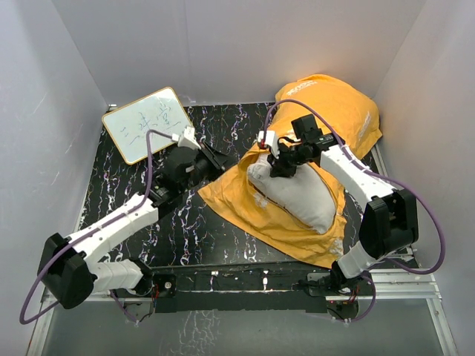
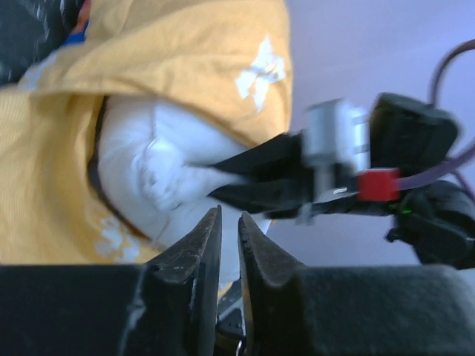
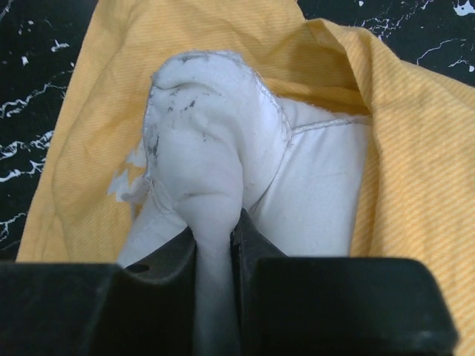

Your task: Put the pillow into the pillowcase

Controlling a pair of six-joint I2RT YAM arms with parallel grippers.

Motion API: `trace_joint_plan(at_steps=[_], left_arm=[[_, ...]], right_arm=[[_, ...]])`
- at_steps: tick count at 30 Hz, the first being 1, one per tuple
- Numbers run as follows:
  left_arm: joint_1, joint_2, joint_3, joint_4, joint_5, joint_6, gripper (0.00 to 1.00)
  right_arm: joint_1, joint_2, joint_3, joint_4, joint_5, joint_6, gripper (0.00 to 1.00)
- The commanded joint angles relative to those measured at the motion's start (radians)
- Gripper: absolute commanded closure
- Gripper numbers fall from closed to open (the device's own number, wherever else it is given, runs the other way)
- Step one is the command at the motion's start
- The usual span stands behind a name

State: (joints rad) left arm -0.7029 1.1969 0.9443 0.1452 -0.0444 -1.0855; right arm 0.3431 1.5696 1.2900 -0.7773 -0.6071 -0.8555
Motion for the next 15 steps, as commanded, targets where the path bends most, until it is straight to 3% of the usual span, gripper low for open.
trace_joint_plan(at_steps=[1,3,6,12,15], left_arm=[[-0.003,0.052,-0.182,0.173,0.143,-0.147,0.76],[-0.029,0.107,-0.216,0.245,0.157,-0.188,0.66],[-0.071,0.194,-0.202,0.216,0.101,-0.192,0.52],[-0.081,0.300,-0.204,0.205,0.022,-0.191,0.34],[-0.081,0.354,-0.140,0.106,-0.034,-0.193,0.25]], right_arm=[[-0.033,-0.023,0.051,0.004,-0.097,0.142,0.92],[-0.033,-0.013,0.057,0.013,-0.110,0.170,0.92],[-0.034,-0.006,0.052,0.014,-0.109,0.177,0.92],[-0.035,-0.019,0.029,0.030,-0.104,0.187,0.92],[-0.036,-0.026,0.021,0.036,-0.105,0.193,0.92]])
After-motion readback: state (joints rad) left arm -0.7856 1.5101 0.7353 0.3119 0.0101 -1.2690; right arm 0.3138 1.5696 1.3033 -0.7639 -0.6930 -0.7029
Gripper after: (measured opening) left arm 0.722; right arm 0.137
